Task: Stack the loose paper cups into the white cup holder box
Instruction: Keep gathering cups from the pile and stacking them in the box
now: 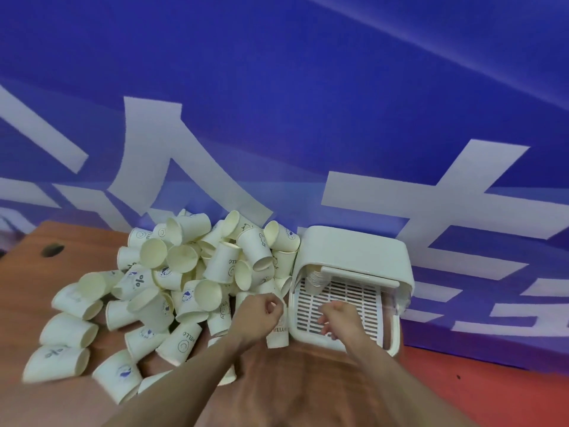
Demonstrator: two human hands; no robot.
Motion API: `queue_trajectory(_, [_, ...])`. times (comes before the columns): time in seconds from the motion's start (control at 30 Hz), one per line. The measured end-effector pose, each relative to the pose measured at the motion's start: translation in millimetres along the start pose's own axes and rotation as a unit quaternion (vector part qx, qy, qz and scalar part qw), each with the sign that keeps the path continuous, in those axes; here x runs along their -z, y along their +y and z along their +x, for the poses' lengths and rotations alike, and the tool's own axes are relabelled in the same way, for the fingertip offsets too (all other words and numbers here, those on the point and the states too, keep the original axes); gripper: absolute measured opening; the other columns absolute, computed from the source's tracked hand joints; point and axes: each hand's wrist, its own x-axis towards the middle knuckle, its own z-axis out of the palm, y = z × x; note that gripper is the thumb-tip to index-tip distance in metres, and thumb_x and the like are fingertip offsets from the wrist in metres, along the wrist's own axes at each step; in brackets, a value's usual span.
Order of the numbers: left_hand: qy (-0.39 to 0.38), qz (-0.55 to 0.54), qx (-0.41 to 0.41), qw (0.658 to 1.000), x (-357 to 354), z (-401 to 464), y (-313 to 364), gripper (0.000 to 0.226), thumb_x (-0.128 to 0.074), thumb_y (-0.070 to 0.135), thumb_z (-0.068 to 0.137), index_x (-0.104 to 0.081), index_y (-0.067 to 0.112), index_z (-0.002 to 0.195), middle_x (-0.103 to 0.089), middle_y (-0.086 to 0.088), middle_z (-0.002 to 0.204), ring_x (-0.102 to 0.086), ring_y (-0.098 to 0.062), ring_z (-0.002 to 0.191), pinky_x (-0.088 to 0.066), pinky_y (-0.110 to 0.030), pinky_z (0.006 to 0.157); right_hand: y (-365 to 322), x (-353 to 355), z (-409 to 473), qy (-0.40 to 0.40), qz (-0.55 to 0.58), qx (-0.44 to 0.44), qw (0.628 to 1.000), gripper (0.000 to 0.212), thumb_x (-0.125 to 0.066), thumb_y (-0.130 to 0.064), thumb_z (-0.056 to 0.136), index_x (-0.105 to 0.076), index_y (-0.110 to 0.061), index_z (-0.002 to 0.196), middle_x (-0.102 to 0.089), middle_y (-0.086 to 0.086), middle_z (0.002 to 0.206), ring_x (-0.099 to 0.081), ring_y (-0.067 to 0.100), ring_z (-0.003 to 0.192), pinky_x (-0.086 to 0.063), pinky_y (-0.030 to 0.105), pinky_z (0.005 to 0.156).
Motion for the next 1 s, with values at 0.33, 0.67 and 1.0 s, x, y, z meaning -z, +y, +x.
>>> queue_trajectory(0.33, [0.002, 0.177, 0.067, 0.982, 87, -64, -98, 0.016, -0.055, 0.043, 0.08, -0.063, 0.03, 0.074, -0.066, 0.011, 0.078, -0.059, -0.006, 0.072, -0.041, -0.023, 0.057, 4, -97, -51, -0.083, -0.287, 0.157, 0.941, 0.005, -0.065, -0.027, 0.076, -0.067, -0.025, 0.071, -0.067, -0.006, 0.07, -0.063, 0.006, 0.062, -0.053, 0.026, 0.059])
queue_trajectory(0.67, [-0.134, 0.305, 0.019, 0.943, 111, -114, -167, 0.038, -0.048, 0.024, 0.086, -0.057, 0.032, 0.121, -0.065, -0.001, 0.11, -0.059, -0.021, 0.101, -0.044, -0.032, 0.075, 35, -161, -63, -0.068, -0.52, 0.275, 0.806, 0.01, -0.053, -0.03, 0.085, -0.059, -0.023, 0.088, -0.063, -0.005, 0.093, -0.062, 0.018, 0.087, -0.05, 0.033, 0.073])
queue_trajectory(1.0, [-0.254, 0.452, -0.117, 0.847, 97, -93, -152, 0.043, -0.063, 0.023, 0.085, -0.058, 0.023, 0.128, -0.063, -0.008, 0.118, -0.059, -0.03, 0.106, -0.038, -0.035, 0.078, 50, -173, -52, -0.084, -0.579, 0.242, 0.774, 0.018, -0.054, -0.041, 0.087, -0.051, -0.024, 0.087, -0.057, -0.003, 0.095, -0.062, 0.022, 0.097, -0.042, 0.032, 0.072])
